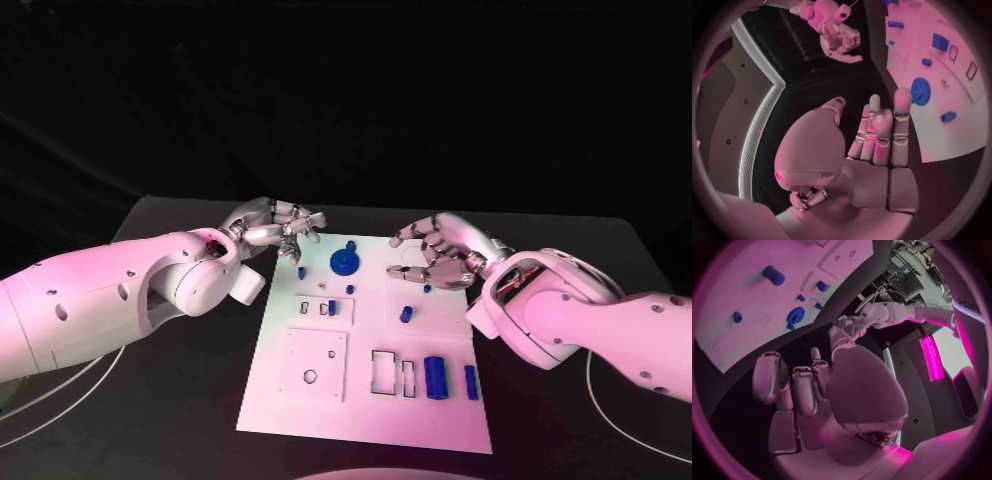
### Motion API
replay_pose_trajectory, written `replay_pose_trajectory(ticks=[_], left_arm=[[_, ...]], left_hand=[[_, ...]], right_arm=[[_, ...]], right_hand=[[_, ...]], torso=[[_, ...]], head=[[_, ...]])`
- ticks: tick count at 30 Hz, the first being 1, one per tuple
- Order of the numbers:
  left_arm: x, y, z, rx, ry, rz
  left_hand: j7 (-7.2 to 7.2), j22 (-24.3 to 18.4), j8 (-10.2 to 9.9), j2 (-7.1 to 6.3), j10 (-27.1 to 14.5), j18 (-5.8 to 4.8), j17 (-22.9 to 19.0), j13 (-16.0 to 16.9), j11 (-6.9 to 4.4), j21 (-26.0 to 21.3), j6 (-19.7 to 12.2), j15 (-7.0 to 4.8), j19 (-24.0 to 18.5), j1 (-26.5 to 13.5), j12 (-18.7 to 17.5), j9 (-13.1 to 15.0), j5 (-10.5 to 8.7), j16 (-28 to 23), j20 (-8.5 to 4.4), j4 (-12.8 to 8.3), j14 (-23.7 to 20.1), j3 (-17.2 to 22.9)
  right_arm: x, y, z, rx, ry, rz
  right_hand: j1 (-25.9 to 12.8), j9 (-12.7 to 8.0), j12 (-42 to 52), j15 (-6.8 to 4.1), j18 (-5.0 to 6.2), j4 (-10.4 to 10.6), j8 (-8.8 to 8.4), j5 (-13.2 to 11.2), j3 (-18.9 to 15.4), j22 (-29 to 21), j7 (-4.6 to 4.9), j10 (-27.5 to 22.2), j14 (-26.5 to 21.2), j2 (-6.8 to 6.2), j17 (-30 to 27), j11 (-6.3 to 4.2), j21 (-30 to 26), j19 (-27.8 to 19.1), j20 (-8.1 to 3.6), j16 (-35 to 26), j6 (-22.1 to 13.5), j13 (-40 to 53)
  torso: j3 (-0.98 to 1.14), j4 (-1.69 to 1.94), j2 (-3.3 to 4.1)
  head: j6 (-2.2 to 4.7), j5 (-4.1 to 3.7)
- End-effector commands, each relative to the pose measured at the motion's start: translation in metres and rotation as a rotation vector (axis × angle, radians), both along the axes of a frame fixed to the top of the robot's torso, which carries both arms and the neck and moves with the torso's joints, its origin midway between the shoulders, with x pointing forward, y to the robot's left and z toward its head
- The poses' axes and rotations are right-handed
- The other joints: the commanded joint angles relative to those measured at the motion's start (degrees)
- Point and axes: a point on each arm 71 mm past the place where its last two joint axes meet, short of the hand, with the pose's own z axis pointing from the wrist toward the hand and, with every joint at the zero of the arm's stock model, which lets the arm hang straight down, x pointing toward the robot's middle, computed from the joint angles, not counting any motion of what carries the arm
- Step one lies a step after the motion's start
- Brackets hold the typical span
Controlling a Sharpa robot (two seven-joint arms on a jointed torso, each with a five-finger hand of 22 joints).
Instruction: Assemble the parts on the task board
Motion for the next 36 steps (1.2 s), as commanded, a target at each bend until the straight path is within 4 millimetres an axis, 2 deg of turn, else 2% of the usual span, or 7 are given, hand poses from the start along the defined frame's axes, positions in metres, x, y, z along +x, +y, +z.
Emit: replay_pose_trajectory(ticks=[1, 16, 19, 23, 25, 30, 36], left_arm=[[-0.004, -0.007, -0.013, 0.311, 0.13, -0.115], [0.005, -0.032, -0.013, 0.691, 0.24, -0.241], [0.006, -0.035, -0.013, 0.687, 0.231, -0.256], [0.005, -0.037, -0.013, 0.667, 0.238, -0.283], [0.004, -0.038, -0.013, 0.666, 0.242, -0.287], [0.003, -0.039, -0.015, 0.699, 0.253, -0.29], [0.004, -0.043, -0.018, 0.824, 0.219, -0.321]], left_hand=[[-0.29, 11.3, 7.1, 1.46, -4.7, -1.36, 9.8, 7.4, -0.24, 8.8, -3.4, 0.05, 2.8, -1.4, 11.0, 3.4, 0.13, 7.8, -0.26, 0.4, 4.0, -1.4], [-1.43, 13.9, 19.7, 5.09, -8.3, -1.53, 11.2, 18.7, -1.39, 11.3, -8.6, -1.01, 1.7, 2.7, 24.7, 8.1, 0.04, 10.4, -0.95, 0.6, 5.9, 1.3], [-0.02, 3.8, 22.5, 5.55, -14.3, 0.23, 10.0, 19.2, 0.1, 6.0, -13.4, 0.4, -6.1, 5.2, 23.0, 9.0, -0.29, 9.9, 0.13, 0.5, 3.4, 3.9], [1.81, -7.2, 22.3, 4.88, -21.0, 1.7, -18.0, 14.7, 2.12, -3.8, -21.3, 2.51, -16.4, 5.2, 19.7, 7.3, -0.67, -4.9, 2.24, 0.5, -16.7, 6.9], [1.82, -7.7, 23.2, 4.59, -19.6, 1.78, -18.6, 14.5, 2.11, -4.6, -20.8, 2.55, -16.3, 5.1, 21.2, 7.2, -0.75, -5.1, 2.46, 0.5, -16.9, 7.1], [-1.07, 4.8, 28.6, 3.36, -8.7, -0.1, 8.5, 16.4, -0.68, 5.0, -12.7, -0.14, -2.5, -0.2, 32.6, 7.1, -0.4, 10.8, 0.33, 0.5, 2.9, 5.1], [-5.24, 20.7, 33.1, 3.35, 8.3, -2.86, 21.8, 36.3, -4.75, 14.3, -6.2, -3.78, 7.6, -6.2, 45.4, 8.6, -0.84, 15.7, -3.24, 0.7, 9.4, 2.6]], right_arm=[[0.003, -0.013, 0.003, 0.094, 0.052, -0.029], [0.024, -0.056, 0.002, 0.071, 0.052, -0.155], [0.026, -0.058, 0.001, 0.068, 0.053, -0.162], [0.028, -0.06, 0.0, 0.063, 0.055, -0.171], [0.028, -0.061, 0.0, 0.062, 0.056, -0.173], [0.029, -0.061, -0.001, 0.058, 0.062, -0.173], [0.029, -0.06, -0.002, 0.053, 0.071, -0.173]], right_hand=[[0.4, -0.1, -0.2, -0.03, 0.75, 0.0, 0.27, 0.0, 0.4, 2.0, -0.07, -0.4, 3.4, -0.01, 3.8, -0.03, -0.2, -0.6, 0.0, -0.2, 0.1, 3.4], [-0.2, -0.1, -0.5, -0.08, 0.82, 0.2, 0.56, -0.1, 0.4, 1.7, -0.14, -0.7, 3.3, -0.26, 3.3, -0.09, -0.7, -0.8, -0.04, -0.5, 0.3, 3.0], [-0.4, -0.1, -0.5, -0.09, 0.85, 0.2, 0.59, -0.1, 0.4, 1.6, -0.15, -0.7, 3.3, -0.25, 3.2, -0.09, -0.8, -0.8, -0.04, -0.5, 0.3, 3.0], [-0.5, -0.1, -0.5, -0.1, 0.87, 0.2, 0.66, -0.1, 0.4, 1.5, -0.17, -0.6, 3.3, -0.23, 3.2, -0.11, -0.9, -0.9, -0.05, -0.5, 0.3, 3.0], [-0.5, -0.1, -0.5, -0.1, 0.87, 0.2, 0.66, -0.1, 0.4, 1.5, -0.17, -0.6, 3.3, -0.23, 3.2, -0.11, -0.9, -0.9, -0.05, -0.5, 0.3, 3.0], [-0.9, -0.1, -0.3, -0.14, 0.84, 0.2, 0.82, -0.1, 0.4, 1.6, -0.22, -0.5, 3.3, -0.08, 3.2, -0.15, -0.9, -0.8, -0.08, -0.6, 0.4, 3.1], [-1.0, -0.2, -0.4, -0.16, 0.85, 0.2, 0.92, -0.1, 0.5, 1.5, -0.25, -0.5, 3.3, 0.01, 3.3, -0.19, -1.0, -0.8, -0.1, -0.6, 0.5, 3.1]], torso=[[0.18, -0.05, -0.66], [0.28, 0.33, -1.47], [0.33, 0.32, -1.48], [0.25, 0.32, -1.36], [0.23, 0.35, -1.34], [0.23, 0.34, -1.32], [0.25, 0.32, -1.37]], head=[[-0.54, 0.18], [-1.66, 0.67], [-1.62, 0.81], [-1.6, 0.85], [-1.64, 0.92], [-1.86, 0.99], [-2.12, 1.14]])
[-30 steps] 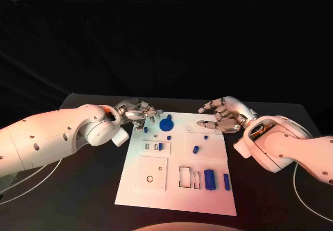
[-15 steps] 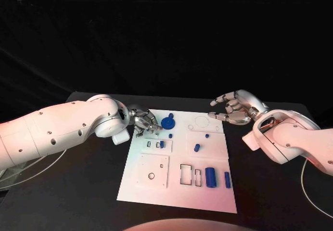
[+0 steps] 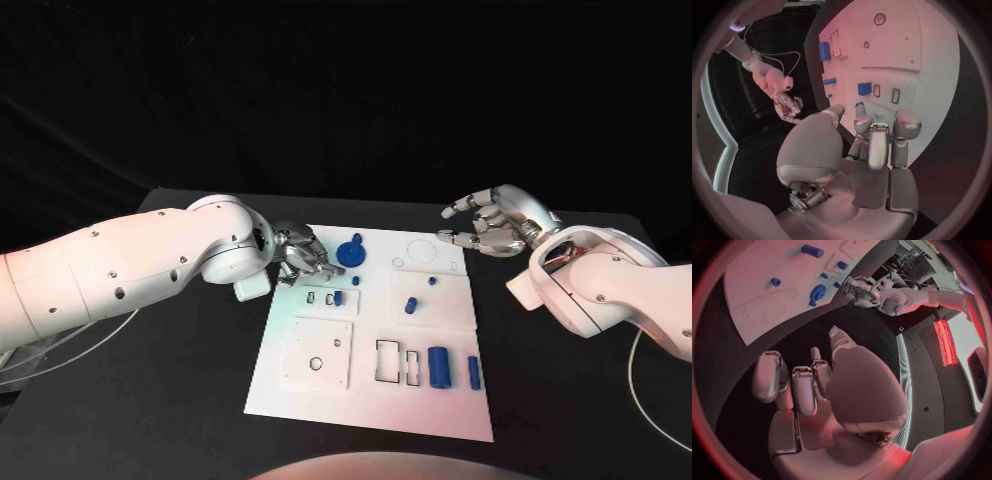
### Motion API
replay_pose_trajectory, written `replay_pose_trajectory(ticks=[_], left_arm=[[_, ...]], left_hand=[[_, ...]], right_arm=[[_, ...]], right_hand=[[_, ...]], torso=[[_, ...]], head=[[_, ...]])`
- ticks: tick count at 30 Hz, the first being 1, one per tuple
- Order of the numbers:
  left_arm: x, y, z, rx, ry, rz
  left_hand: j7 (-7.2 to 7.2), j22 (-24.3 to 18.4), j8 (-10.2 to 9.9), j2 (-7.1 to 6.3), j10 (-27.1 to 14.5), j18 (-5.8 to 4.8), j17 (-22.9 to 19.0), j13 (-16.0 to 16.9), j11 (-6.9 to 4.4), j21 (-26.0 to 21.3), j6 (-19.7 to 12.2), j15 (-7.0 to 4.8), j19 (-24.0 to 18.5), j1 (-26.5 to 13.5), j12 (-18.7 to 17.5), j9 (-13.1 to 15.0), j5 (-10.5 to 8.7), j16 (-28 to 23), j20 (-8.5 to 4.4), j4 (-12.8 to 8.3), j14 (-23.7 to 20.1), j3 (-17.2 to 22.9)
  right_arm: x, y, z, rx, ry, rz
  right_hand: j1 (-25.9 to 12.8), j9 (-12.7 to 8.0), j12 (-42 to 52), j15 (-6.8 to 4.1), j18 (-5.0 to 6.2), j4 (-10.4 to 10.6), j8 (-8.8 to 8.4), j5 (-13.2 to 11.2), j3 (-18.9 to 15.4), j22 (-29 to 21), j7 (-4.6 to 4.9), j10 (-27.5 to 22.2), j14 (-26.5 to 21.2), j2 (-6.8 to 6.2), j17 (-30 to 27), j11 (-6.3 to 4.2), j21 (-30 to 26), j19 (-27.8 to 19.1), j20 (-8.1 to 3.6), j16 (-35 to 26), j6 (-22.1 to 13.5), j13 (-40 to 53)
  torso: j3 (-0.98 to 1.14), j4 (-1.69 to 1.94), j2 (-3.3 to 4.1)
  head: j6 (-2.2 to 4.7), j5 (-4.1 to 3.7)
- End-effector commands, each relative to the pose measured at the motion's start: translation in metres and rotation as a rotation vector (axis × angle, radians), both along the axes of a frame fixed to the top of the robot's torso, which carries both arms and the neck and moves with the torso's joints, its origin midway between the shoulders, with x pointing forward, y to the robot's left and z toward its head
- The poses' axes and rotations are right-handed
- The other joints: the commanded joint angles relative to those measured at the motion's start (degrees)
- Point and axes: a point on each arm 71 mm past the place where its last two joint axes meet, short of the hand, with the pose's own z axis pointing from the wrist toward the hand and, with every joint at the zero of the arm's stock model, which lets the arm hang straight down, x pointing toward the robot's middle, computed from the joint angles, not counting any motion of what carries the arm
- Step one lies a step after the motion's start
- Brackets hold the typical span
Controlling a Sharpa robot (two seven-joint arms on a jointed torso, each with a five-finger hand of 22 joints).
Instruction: Assemble the parts on the task board
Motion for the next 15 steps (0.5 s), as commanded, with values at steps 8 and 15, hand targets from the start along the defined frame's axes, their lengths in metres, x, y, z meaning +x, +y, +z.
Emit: replay_pose_trajectory(ticks=[8, 15], left_arm=[[0.003, -0.009, -0.001, 0.169, -0.045, -0.086], [0.004, -0.015, -0.001, 0.201, -0.064, -0.108]], left_hand=[[-1.35, 4.0, 1.2, -0.23, 3.6, -1.42, 4.3, 3.8, -1.35, 2.2, 2.1, -1.51, 2.4, -4.4, 2.0, 1.4, -1.07, 0.7, -1.32, 0.0, 3.0, -2.1], [-1.37, 4.0, 1.2, -0.21, 3.4, -1.43, 4.2, 3.6, -1.36, 2.2, 2.1, -1.52, 2.4, -4.5, 1.9, 1.5, -1.07, 0.7, -1.33, 0.0, 2.9, -2.1]], right_arm=[[0.0, 0.002, -0.002, -0.012, 0.014, 0.012], [0.0, 0.002, -0.003, -0.016, 0.015, 0.012]], right_hand=[[-0.5, -0.1, -0.1, -0.17, 0.86, 0.1, 0.28, -0.1, 0.4, 1.5, -0.06, -0.2, 3.3, -0.04, 3.2, -0.08, -0.4, -0.4, -0.11, -0.4, 0.4, 3.1], [-0.5, -0.1, -0.1, -0.17, 0.86, 0.1, 0.28, -0.1, 0.4, 1.5, -0.06, -0.2, 3.3, -0.04, 3.2, -0.08, -0.4, -0.4, -0.11, -0.4, 0.4, 3.1]], torso=[[0.05, -0.14, 0.05], [0.08, -0.11, 0.09]], head=[[-0.29, 0.17], [-0.47, 0.12]])
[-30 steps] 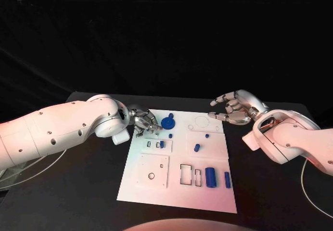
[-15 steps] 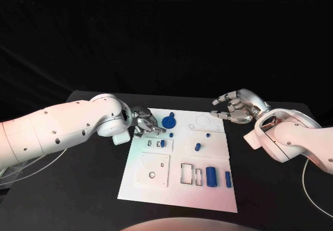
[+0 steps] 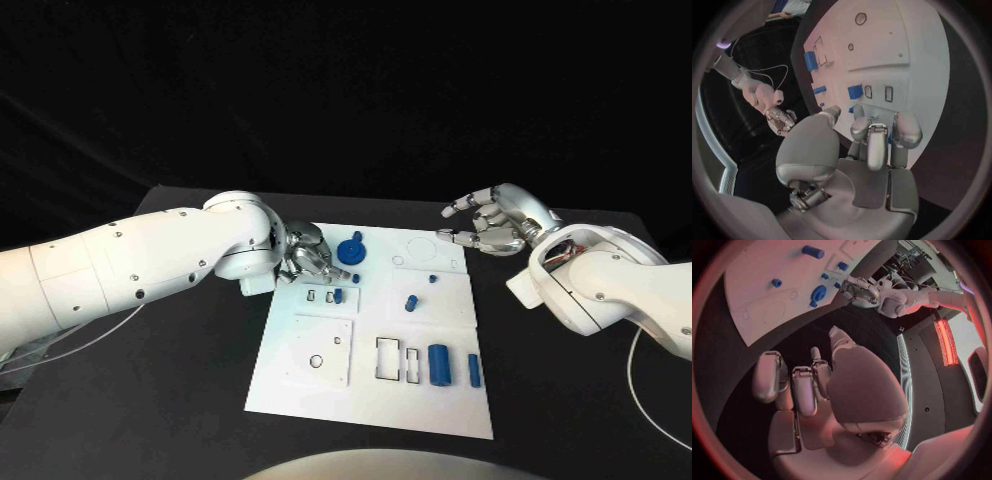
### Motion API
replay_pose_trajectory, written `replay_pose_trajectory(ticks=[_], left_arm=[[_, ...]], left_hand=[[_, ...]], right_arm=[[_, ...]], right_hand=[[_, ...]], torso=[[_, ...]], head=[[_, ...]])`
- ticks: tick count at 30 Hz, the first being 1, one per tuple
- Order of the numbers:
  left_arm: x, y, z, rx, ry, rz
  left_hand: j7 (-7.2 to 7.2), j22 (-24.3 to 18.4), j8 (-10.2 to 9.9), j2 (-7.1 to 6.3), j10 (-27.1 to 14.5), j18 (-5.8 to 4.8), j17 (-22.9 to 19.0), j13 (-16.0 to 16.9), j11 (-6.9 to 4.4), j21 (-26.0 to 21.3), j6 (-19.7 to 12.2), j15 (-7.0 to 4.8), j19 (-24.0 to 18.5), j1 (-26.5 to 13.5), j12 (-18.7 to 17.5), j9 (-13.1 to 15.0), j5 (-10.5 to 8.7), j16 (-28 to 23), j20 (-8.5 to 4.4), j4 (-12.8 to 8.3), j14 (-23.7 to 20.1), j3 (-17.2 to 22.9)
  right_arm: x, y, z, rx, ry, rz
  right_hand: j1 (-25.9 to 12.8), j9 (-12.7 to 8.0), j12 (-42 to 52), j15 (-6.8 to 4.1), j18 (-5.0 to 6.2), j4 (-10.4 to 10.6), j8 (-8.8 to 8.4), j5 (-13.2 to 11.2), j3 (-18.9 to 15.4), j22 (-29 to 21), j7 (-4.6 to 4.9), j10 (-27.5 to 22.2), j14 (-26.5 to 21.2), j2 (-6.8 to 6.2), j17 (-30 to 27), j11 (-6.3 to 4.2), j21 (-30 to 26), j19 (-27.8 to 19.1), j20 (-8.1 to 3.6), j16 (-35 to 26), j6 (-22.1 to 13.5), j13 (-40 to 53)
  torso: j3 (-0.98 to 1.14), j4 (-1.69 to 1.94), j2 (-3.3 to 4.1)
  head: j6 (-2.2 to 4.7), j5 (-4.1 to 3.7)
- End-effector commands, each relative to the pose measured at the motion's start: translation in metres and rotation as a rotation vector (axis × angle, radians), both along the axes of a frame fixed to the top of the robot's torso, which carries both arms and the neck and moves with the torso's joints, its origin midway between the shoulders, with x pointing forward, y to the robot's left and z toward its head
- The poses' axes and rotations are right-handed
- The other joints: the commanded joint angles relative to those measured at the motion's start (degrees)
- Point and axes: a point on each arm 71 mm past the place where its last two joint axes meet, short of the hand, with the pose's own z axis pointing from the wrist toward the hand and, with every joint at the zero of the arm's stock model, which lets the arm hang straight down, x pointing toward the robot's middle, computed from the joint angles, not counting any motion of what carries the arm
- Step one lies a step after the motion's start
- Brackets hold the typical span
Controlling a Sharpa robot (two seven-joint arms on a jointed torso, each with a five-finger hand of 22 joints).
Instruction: Assemble the parts on the task board
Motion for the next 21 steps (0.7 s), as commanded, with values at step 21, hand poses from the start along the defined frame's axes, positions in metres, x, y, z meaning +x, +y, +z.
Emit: replay_pose_trajectory(ticks=[21], left_arm=[[0.0, -0.014, -0.008, 0.119, 0.013, -0.093]], left_hand=[[-0.09, 0.3, 0.1, 0.33, -0.5, -0.6, 3.7, -1.5, -0.06, 0.4, 0.2, -0.39, 0.4, -0.4, -0.4, 0.2, -0.03, 0.0, -0.26, -0.1, 3.0, -0.2]], right_arm=[[0.0, 0.002, -0.002, -0.013, 0.017, 0.011]], right_hand=[[-0.6, -0.1, -0.1, -0.19, 0.88, 0.0, 0.35, -0.1, 0.4, 1.5, -0.09, -0.2, 3.3, 0.0, 3.2, -0.11, -0.5, -0.5, -0.13, -0.4, 0.4, 3.0]], torso=[[-0.04, 0.02, 0.08]], head=[[-0.82, -0.18]])
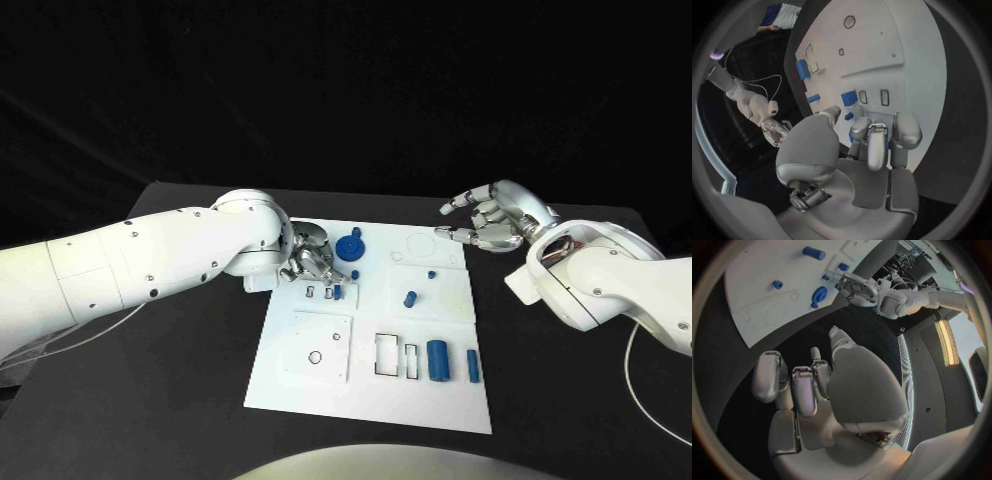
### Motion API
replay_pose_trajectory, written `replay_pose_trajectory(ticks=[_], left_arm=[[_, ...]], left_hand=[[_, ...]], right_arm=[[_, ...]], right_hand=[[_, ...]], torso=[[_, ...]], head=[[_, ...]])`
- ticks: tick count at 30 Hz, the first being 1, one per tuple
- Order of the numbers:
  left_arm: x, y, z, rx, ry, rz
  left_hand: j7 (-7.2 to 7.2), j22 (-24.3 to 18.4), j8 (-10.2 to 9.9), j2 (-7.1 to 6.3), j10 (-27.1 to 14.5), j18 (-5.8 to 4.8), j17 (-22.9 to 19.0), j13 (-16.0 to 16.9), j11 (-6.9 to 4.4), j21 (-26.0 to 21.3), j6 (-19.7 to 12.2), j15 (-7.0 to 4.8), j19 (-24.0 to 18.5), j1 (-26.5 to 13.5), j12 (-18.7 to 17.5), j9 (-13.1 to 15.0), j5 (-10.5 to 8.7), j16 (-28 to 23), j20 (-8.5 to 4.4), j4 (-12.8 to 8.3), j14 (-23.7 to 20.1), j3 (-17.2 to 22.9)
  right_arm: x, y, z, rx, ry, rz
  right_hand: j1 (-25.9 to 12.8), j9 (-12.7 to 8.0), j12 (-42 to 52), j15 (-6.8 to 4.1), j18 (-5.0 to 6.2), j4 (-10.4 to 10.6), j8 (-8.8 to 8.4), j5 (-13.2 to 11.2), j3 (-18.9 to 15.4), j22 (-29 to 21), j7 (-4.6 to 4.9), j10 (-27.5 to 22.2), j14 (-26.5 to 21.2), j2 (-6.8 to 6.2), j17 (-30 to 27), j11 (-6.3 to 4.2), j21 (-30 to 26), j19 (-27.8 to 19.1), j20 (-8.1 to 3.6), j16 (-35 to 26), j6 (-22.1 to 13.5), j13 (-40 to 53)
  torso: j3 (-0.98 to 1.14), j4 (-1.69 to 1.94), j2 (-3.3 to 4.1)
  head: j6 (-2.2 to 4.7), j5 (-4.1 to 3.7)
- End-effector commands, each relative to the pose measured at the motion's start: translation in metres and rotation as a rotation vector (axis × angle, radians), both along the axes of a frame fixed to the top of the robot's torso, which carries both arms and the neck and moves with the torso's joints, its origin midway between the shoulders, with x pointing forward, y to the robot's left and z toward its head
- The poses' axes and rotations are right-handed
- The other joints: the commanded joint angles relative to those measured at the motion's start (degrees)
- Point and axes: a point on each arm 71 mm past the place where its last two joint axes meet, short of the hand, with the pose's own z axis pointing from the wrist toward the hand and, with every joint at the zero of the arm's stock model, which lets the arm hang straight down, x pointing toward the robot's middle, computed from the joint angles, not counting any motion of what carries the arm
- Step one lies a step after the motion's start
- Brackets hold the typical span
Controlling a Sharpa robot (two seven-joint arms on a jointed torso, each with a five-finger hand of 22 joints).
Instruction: Assemble the parts on the task board
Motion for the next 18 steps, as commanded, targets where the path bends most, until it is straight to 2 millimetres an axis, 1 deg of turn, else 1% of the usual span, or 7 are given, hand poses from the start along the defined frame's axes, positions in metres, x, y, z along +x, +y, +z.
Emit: replay_pose_trajectory(ticks=[1, 2, 8, 12, 15, 18], left_arm=[[-0.0015, -0.0023, -0.001, 0.023, 0.018, -0.028], [-0.0016, -0.0027, -0.0012, 0.023, 0.02, -0.03], [-0.0022, -0.0052, -0.0025, 0.026, 0.031, -0.039], [-0.0021, -0.0063, -0.0035, 0.024, 0.04, -0.04], [-0.0021, -0.0068, -0.0042, 0.02, 0.047, -0.039], [-0.0021, -0.007, -0.0045, 0.019, 0.05, -0.039]], left_hand=[[-0.1, 0.1, 0.0, 0.39, -0.5, -0.62, 3.6, -0.1, -0.07, 0.2, 0.1, -0.4, 0.2, -0.4, -0.4, 0.1, -0.02, 0.0, -0.06, -0.1, 3.0, -0.2], [-0.09, 0.1, 0.0, 0.4, -0.6, -0.62, 3.6, -0.2, -0.07, 0.2, 0.1, -0.4, 0.2, -0.4, -0.4, 0.1, -0.01, 0.0, -0.06, -0.1, 3.0, -0.2], [-0.07, 0.2, -0.1, 0.49, -0.8, -0.64, 3.5, -0.6, -0.05, 0.3, 0.0, -0.4, 0.2, -0.3, -0.7, 0.1, 0.05, 0.0, -0.08, -0.1, 3.0, -0.1], [-0.04, 0.3, -0.2, 0.69, -1.0, -0.66, 3.5, -0.8, -0.04, 0.3, -0.1, -0.4, 0.3, -0.2, -0.8, 0.1, 0.16, -0.1, -0.1, -0.1, 3.0, 0.0], [-0.03, 0.3, -0.4, 0.97, -1.1, -0.67, 3.4, -0.9, -0.02, 0.4, -0.2, -0.38, 0.3, -0.1, -0.9, 0.2, 0.3, -0.1, -0.11, -0.2, 3.0, 0.1], [-0.02, 0.4, -0.5, 1.11, -1.2, -0.68, 3.4, -1.1, -0.02, 0.4, -0.3, -0.38, 0.3, 0.3, -1.0, 0.2, 0.39, -0.1, -0.12, -0.2, 3.0, 0.3]], right_arm=[[-0.0002, 0.0013, -0.0012, -0.01, 0.009, 0.011], [-0.0002, 0.0014, -0.0012, -0.01, 0.009, 0.011], [0.0003, 0.0017, -0.0014, -0.01, 0.009, 0.01], [0.0004, 0.0019, -0.0015, -0.01, 0.009, 0.011], [0.0005, 0.002, -0.0016, -0.011, 0.01, 0.01], [0.0006, 0.0019, -0.0017, -0.011, 0.01, 0.009]], right_hand=[[-0.6, -0.1, -0.1, -0.19, 0.88, 0.0, 0.35, -0.1, 0.4, 1.4, -0.09, -0.2, 3.3, 0.0, 3.2, -0.11, -0.2, -0.5, -0.13, -0.4, 0.4, 3.0], [-0.6, -0.1, -0.1, -0.19, 0.88, 0.0, 0.35, -0.1, 0.4, 1.4, -0.09, -0.2, 3.3, 0.0, 3.2, -0.11, -0.2, -0.5, -0.13, -0.4, 0.4, 3.0], [-0.6, -0.1, -0.2, -0.2, 0.91, 0.0, 0.38, 0.0, 0.4, 1.3, -0.1, -0.2, 3.3, 0.03, 3.0, -0.12, -0.4, -0.5, -0.14, -0.5, 0.4, 3.0], [-0.6, -0.1, -0.2, -0.2, 0.91, 0.0, 0.38, 0.0, 0.4, 1.3, -0.1, -0.2, 3.3, 0.03, 3.0, -0.12, -0.4, -0.5, -0.14, -0.5, 0.4, 3.0], [-0.6, -0.1, -0.2, -0.2, 0.91, 0.0, 0.38, 0.0, 0.4, 1.3, -0.1, -0.2, 3.3, 0.03, 3.0, -0.12, -0.4, -0.5, -0.14, -0.5, 0.4, 3.0], [-0.6, -0.1, -0.2, -0.2, 0.91, 0.0, 0.38, 0.0, 0.4, 1.3, -0.1, -0.2, 3.3, 0.03, 3.0, -0.12, -0.4, -0.5, -0.14, -0.5, 0.4, 3.0]], torso=[[0.01, 0.06, -0.02], [0.05, 0.07, -0.03], [0.0, 0.05, -0.04], [0.07, -0.03, 0.01], [0.05, -0.03, -0.01], [0.09, -0.01, -0.01]], head=[[-0.17, 0.0], [-0.16, -0.01], [-0.21, -0.02], [-0.27, 0.03], [-0.3, 0.0], [-0.34, -0.01]])
